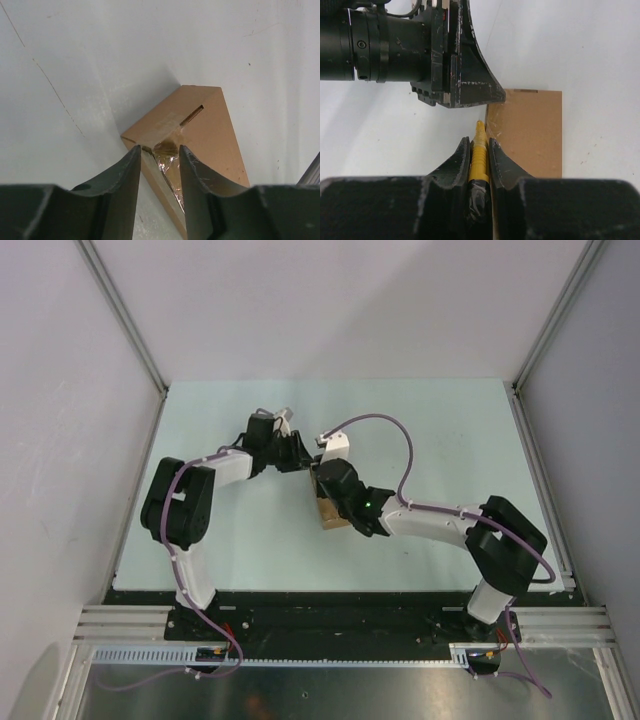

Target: Unpack the express box

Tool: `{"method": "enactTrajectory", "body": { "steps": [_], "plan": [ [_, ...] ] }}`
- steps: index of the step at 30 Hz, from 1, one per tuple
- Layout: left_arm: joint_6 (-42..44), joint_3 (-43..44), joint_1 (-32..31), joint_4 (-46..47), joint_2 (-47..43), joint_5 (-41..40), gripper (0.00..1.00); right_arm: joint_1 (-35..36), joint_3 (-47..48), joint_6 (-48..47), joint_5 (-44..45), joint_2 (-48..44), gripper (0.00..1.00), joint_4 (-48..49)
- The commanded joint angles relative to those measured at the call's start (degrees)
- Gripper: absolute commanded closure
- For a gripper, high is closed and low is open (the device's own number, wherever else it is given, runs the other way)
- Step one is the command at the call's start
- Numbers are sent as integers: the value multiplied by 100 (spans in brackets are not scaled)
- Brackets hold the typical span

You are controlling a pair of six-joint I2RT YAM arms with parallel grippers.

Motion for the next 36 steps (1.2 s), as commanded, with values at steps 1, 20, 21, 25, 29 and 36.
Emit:
{"method": "enactTrajectory", "body": {
  "steps": [1, 20, 21, 25, 29, 36],
  "plan": [
    [217, 284, 25, 80, 43, 134, 62, -17, 345, -101, 147, 174, 100, 398],
    [296, 275, 86, 27, 175, 196, 73, -96, 592, -92, 525, 562, 100, 363],
    [305, 266, 86, 27, 184, 187, 73, -96, 601, -84, 525, 579, 100, 380],
    [305, 266, 86, 9, 193, 161, 73, -131, 653, -84, 481, 693, 100, 363],
    [305, 275, 86, -8, 210, 178, 73, -184, 689, -31, 420, 764, 100, 345],
    [296, 284, 86, -8, 245, 196, 73, -263, 706, 48, 332, 816, 100, 336]
  ]
}}
